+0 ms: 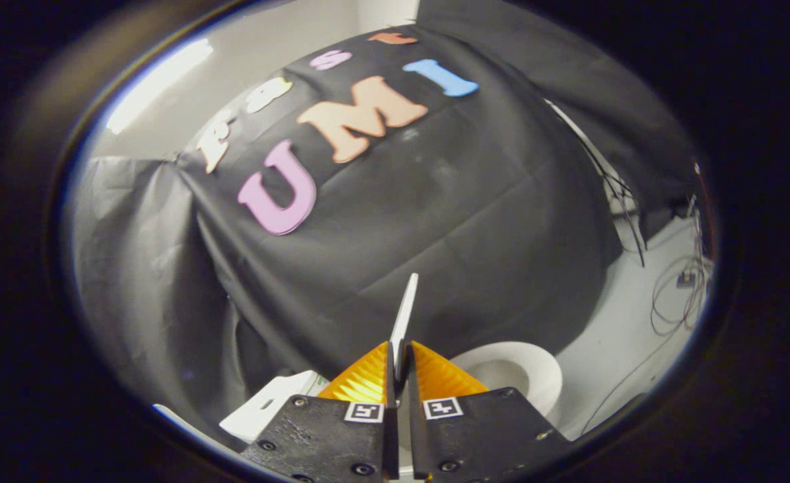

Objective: Open the toilet lid.

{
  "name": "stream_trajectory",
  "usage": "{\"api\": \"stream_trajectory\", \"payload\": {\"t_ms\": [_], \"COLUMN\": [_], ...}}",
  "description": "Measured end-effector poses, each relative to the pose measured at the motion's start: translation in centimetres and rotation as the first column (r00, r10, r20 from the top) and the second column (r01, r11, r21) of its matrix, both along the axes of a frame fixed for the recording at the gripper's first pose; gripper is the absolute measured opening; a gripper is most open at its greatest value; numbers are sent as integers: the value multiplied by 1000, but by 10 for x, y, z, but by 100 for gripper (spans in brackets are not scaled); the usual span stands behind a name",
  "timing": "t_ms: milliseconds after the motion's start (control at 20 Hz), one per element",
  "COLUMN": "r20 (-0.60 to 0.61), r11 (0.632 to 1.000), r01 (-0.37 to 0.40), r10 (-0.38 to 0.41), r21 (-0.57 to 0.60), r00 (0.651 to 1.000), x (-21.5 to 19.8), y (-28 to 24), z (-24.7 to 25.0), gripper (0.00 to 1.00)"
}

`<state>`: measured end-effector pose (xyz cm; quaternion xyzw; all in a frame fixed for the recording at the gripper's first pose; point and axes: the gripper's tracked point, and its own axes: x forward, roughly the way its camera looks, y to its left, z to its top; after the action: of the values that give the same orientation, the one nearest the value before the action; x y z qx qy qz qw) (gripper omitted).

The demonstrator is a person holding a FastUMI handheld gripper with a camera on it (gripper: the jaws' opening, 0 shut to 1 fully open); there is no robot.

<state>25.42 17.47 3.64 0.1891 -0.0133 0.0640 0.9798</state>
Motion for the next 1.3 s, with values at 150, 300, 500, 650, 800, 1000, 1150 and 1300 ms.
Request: {"api": "stream_trajectory", "payload": {"t_ms": [150,300,500,650,800,1000,1150,1300], "r20": [1,-12,15,35,41,22,13,-3], "r11": [997,988,976,969,956,931,911,894], "r01": [25,62,20,-39,-90,-163,-213,-263], "r10": [-25,-64,-17,49,106,180,232,282], "r21": [-70,-143,-215,-242,-280,-328,-353,-364], "r00": [1000,998,1000,998,994,983,973,960], "x": [3,3,0,1,-4,-3,-1,-1], "y": [29,55,104,147,179,216,244,272], "z": [19,30,48,60,63,65,66,61], "gripper": [9,9,10,12,13,13,14,16]}}
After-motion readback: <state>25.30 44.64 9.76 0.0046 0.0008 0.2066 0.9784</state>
